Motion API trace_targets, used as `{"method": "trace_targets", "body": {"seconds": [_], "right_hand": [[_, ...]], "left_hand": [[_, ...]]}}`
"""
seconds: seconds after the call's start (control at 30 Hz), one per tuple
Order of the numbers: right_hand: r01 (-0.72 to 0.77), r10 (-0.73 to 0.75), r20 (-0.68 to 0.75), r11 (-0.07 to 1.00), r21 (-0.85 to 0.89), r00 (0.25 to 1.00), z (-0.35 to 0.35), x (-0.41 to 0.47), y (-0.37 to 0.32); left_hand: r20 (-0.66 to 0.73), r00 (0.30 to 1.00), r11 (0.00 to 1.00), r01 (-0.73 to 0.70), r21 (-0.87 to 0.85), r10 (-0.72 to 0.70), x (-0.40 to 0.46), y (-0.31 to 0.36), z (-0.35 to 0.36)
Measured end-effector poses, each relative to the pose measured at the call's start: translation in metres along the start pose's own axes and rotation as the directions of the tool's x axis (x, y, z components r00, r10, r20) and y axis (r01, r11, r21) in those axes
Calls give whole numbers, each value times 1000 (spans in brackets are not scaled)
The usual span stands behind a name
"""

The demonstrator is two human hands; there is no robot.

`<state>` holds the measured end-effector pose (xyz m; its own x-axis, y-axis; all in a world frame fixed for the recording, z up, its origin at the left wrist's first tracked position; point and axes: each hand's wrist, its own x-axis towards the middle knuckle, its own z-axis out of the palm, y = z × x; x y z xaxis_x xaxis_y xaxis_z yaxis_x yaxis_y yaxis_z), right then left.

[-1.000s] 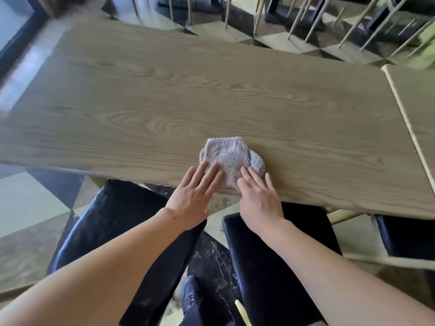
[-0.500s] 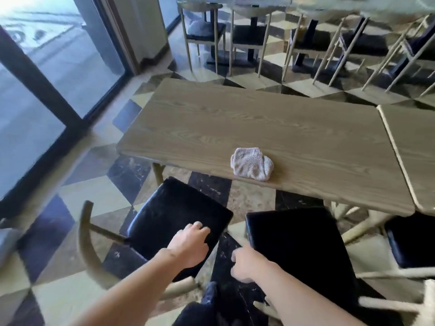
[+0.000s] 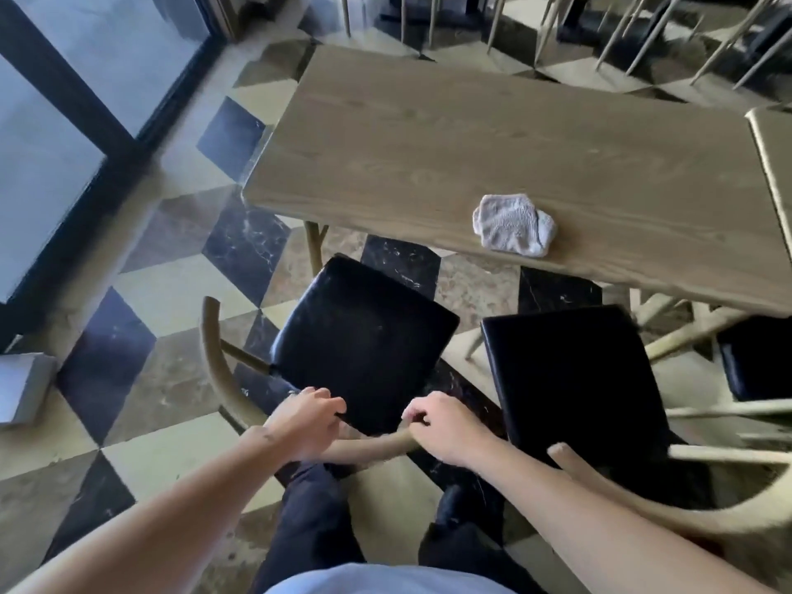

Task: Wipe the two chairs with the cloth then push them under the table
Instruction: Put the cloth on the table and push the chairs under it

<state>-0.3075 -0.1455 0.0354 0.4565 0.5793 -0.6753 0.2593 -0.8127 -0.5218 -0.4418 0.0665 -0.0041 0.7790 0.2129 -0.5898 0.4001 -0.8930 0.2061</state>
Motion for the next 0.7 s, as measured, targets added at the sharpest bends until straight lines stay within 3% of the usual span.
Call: {"method": "trace_targets", "body": {"seconds": [0.13, 0.23, 0.3, 0.4, 0.47, 0.57, 0.7], "right_hand": [[-302, 329, -121, 933, 194, 937, 49, 26, -11], [-447, 605, -292, 769, 457, 741, 81, 46, -32], [-446, 726, -361, 660, 605, 585, 90, 51, -47], [-480, 875, -307, 466, 743, 374, 108, 60, -73], [-468, 923, -227, 356, 809, 310, 115, 66, -83], [-474, 961, -152, 248, 845, 231, 112, 75, -86], [-532, 965, -200, 260, 805, 170, 104, 81, -80]], "left_hand": [[-1, 1000, 996, 22, -88, -22, 22, -63, 0], [-87, 987, 970, 112, -218, -133, 31, -110, -6], [-178, 968, 967, 136, -216, -177, 30, -129, -11], [-272, 946, 978, 135, -162, -176, 30, -169, -14], [-301, 921, 954, 176, -242, -246, 35, -186, -16], [-321, 850, 845, 234, -481, -418, 43, -202, -20], [-144, 792, 526, 245, -814, -593, 55, -214, -25]]}}
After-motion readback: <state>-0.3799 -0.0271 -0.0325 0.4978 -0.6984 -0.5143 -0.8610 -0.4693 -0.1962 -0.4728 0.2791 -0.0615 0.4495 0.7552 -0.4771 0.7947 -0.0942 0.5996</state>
